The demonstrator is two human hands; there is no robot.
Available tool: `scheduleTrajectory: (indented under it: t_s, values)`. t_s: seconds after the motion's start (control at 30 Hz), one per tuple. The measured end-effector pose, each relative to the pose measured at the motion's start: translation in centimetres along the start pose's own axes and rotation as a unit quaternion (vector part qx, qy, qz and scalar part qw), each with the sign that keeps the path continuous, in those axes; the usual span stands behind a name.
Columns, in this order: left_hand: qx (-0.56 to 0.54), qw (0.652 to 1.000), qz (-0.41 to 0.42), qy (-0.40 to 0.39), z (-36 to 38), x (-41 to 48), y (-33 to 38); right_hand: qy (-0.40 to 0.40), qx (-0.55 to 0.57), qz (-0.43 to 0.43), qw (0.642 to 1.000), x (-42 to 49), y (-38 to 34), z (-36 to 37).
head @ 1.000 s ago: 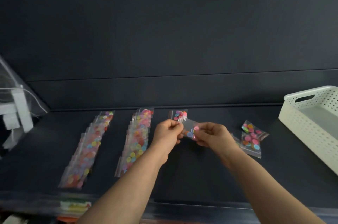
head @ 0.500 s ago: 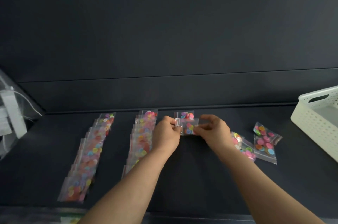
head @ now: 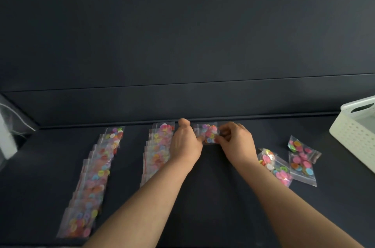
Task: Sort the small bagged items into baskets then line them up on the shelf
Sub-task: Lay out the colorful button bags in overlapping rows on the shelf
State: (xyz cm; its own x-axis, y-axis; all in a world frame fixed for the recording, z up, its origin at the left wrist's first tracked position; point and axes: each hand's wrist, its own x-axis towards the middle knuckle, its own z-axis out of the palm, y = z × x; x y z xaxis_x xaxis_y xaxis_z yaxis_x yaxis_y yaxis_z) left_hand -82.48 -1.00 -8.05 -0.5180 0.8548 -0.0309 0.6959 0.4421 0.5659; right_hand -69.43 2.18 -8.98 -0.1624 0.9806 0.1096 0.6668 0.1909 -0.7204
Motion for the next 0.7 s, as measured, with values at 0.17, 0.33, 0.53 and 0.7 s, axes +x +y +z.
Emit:
scheduleTrajectory:
  t_s: [0.17, 0.33, 0.53, 0.7]
  values:
    - [0.010, 0.997, 0.070, -0.022, -0.3, -1.6, 1.4, 0.020, -0.106, -0.044, 0.993, -1.1, 1.0, -2.7]
    - [-0.005, 0.989, 0.115, -0.096, 1.3, -3.1, 5.5, 0.046, -0.191, -0.048, 0.979, -2.9, 3.8, -6.7]
    - [0.039, 0.975, 0.160, -0.150, 4.6, -5.3, 11.2, 0.104, -0.222, -0.016, 0.969, -4.7, 8.4, -11.7]
    - [0.119, 0.967, 0.155, -0.163, 8.2, -6.1, 14.7, 0.075, -0.247, 0.012, 0.966, -6.2, 11.0, -14.0]
